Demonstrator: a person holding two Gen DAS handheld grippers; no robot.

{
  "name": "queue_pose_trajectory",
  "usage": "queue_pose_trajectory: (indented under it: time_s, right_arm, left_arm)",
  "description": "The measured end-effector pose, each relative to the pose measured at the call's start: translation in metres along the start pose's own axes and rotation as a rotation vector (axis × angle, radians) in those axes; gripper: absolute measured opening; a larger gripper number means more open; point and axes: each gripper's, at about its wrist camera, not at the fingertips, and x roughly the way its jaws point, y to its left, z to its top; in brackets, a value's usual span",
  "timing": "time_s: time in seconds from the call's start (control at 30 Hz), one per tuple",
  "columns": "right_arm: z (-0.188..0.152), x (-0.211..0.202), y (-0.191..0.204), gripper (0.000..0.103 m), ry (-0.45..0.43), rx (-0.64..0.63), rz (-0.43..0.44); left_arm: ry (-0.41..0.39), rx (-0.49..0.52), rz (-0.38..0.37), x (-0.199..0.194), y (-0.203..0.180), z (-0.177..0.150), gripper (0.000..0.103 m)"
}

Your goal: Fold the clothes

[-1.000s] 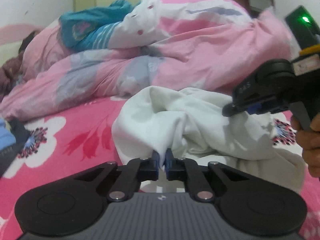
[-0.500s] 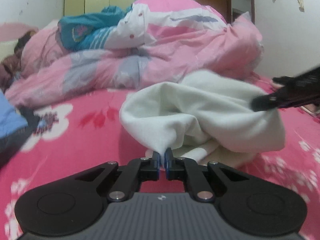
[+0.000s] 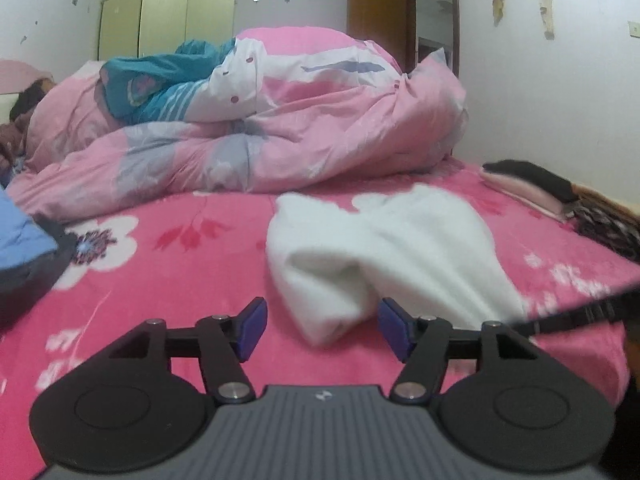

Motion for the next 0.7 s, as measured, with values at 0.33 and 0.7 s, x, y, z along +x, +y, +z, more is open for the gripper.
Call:
queue_pose_trajectory:
  time_s: [0.33,0.7]
  right_arm:
    - [0.0,-0.046,0.0,0.013,-0.085,-0.081,-0.032]
    - [0.087,0.014,-0.054,0.064,-0.218,0.042,-0.016]
  left_arm:
    - [0.182,0.09,0.071,0.103,-0.048,0.015,0.052]
    - [0.168,0.02,0.1,0.085,-0.027,0.001,0.032]
